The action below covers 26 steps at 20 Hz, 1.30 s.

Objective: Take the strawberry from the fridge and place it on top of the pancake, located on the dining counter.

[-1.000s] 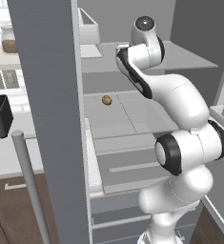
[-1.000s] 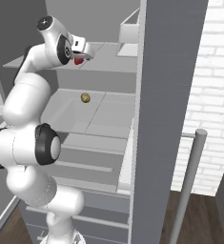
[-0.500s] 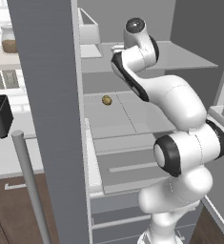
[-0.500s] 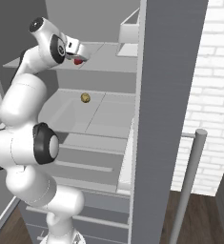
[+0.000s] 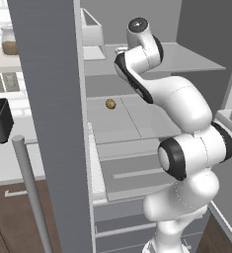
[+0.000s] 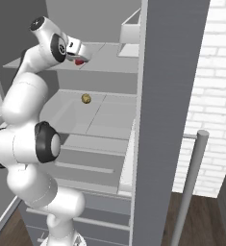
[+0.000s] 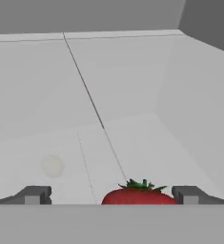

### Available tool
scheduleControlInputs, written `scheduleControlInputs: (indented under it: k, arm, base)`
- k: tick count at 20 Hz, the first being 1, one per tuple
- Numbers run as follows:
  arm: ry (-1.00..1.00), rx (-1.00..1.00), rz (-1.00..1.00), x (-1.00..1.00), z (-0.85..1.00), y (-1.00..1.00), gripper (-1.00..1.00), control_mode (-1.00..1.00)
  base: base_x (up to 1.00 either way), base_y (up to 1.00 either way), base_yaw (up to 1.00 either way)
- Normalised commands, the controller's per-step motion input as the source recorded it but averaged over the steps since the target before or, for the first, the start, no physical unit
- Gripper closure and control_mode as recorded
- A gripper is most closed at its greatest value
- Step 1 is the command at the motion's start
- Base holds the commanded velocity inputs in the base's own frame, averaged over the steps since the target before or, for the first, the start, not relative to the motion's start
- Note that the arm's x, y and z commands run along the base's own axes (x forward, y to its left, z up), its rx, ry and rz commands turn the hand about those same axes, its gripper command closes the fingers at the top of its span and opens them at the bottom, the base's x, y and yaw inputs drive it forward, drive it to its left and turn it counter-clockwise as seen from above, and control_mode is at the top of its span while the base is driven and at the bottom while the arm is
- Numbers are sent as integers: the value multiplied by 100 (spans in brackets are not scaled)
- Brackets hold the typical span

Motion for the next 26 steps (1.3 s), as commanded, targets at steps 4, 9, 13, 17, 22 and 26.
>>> scheduleControlInputs:
  k: [4, 9, 13, 17, 22, 26]
  arm:
    - [7, 0, 0, 10, -30, 0, -100, -100]
    - [3, 0, 0, 8, -24, 0, -100, -100]
    - [2, 0, 0, 7, -14, 0, -100, -100]
    - [10, 8, 0, 0, -37, 0, 100, -100]
    - [4, 10, 0, 0, -32, -3, 100, -100]
    - [0, 8, 0, 0, -37, -2, 100, -100]
  base:
    - [0, 0, 0]
    - [0, 0, 0]
    - [0, 0, 0]
    - [0, 0, 0]
    - [0, 0, 0]
    - [0, 0, 0]
